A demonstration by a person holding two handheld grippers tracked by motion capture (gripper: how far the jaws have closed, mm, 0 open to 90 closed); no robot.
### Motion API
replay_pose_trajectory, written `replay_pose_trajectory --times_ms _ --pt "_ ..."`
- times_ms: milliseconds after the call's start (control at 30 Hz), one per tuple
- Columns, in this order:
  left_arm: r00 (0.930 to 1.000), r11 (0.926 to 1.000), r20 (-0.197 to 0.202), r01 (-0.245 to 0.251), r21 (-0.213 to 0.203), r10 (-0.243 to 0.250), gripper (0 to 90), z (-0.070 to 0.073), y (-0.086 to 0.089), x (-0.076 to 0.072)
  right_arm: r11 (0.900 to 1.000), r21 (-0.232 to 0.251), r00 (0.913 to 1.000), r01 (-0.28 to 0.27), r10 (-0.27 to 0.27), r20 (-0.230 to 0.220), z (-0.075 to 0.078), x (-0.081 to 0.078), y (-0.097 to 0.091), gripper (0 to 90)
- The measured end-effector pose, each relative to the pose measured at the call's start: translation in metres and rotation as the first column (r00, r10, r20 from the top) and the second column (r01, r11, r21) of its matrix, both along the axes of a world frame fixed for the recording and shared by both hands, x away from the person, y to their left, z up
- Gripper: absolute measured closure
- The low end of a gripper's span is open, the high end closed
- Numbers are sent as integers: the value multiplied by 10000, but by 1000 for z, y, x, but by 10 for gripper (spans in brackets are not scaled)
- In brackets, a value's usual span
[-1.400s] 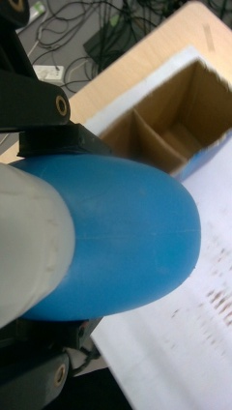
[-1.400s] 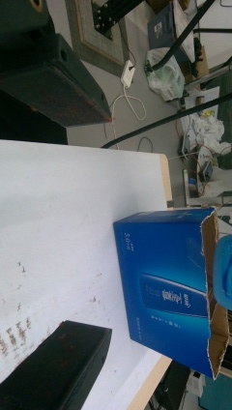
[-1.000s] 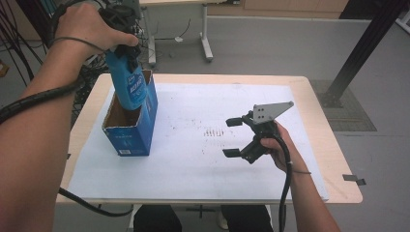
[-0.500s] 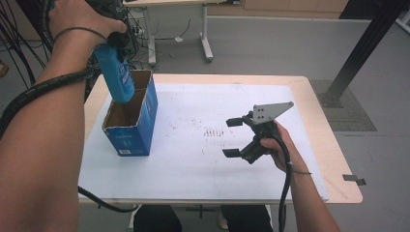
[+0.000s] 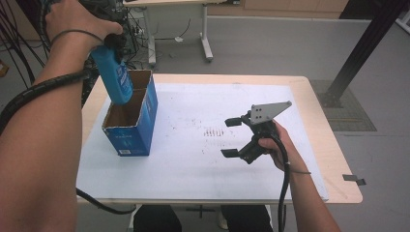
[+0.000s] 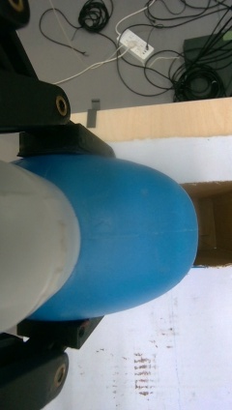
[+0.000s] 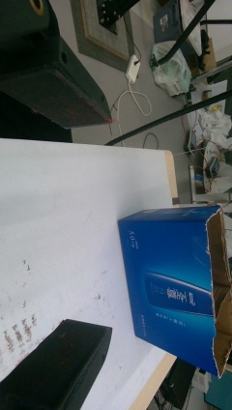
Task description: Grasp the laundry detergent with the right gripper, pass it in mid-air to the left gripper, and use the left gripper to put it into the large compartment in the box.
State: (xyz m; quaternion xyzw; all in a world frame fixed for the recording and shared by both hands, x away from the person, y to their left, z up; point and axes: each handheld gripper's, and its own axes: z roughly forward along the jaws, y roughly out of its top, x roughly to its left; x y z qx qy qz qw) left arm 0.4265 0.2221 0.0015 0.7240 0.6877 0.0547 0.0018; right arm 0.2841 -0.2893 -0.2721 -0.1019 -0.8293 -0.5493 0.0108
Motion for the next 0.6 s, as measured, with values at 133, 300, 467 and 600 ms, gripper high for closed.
replay_pose_trajectory --times_ms 133,300,467,600 --pt "10000 9999 -31 -6 -108 6 380 -7 4 1 10000 -7 10000 -17 17 23 1 0 1 32" --pt "9999 9996 -144 67 -267 -71 380 -19 8 3 10000 -18 10000 27 -27 1 1 0 1 32" --pt "9998 9997 -188 66 -215 -70 380 -30 9 4 10000 -51 10000 75 -75 -19 0 0 -1 32" --pt "9994 9998 -331 81 -205 -87 381 -40 11 6 10000 0 9999 93 -93 -42 -1 -1 -2 32"
